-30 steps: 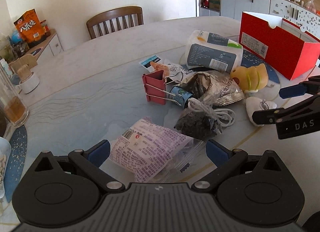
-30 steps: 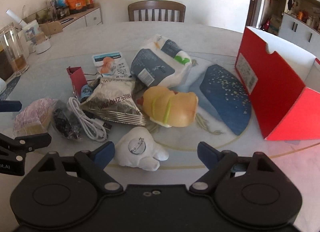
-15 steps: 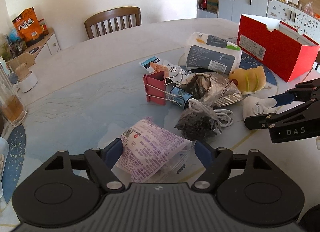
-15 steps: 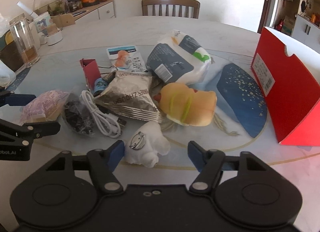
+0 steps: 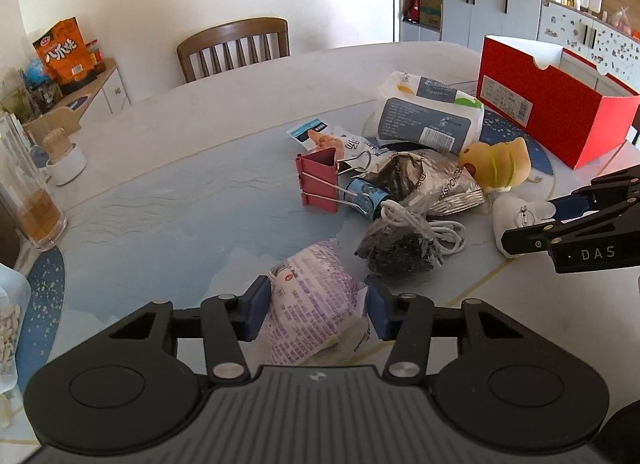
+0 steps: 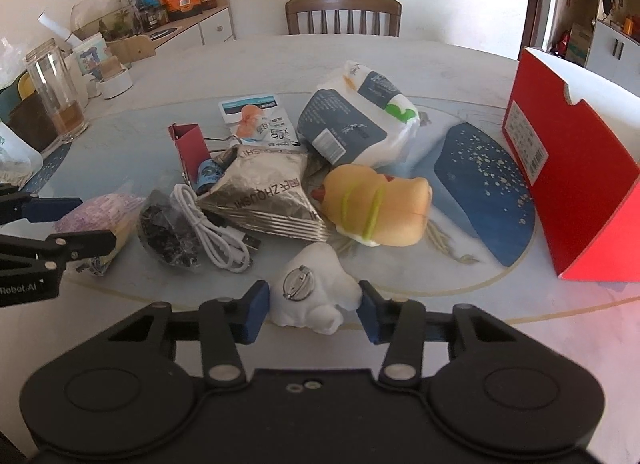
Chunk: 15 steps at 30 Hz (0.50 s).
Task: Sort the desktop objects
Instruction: 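Close the left tool on the snack bag while the right tool grasps the white figurine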
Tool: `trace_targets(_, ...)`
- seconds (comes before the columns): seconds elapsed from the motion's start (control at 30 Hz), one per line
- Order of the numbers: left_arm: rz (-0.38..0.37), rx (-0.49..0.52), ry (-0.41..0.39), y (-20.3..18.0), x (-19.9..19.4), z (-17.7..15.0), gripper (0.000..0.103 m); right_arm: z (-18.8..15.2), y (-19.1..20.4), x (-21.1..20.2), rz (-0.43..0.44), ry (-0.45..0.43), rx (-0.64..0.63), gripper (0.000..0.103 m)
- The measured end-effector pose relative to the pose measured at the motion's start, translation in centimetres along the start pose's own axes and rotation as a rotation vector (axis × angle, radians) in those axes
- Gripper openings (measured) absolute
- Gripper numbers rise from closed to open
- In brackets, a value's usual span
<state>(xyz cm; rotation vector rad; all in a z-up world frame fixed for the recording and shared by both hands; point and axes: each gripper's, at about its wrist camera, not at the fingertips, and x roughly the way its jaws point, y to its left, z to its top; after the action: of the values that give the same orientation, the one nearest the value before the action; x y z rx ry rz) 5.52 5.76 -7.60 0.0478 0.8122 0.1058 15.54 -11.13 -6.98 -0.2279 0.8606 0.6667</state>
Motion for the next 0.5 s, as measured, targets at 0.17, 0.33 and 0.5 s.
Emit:
trace_targets(0.17,-0.005,-0.014,-0.006,0.0,-0.5,-0.1,0.046,-0.1,-0.5,-0.8,-0.008,-0.010,0.010,0.038)
trace_targets(0.33,-0.002,-0.037,-0.015,0.3,-1.3,0.0,0.046,-0.3,-1.4,-1.6,-0.025,-0.020,0.038,0.034)
trace_targets(0.5,-0.001,-0.048,-0.023,0.2,-2.0,0.4,0.046,-0.4,-2.6,-2.4,-0.030,-0.028,0.078,0.034)
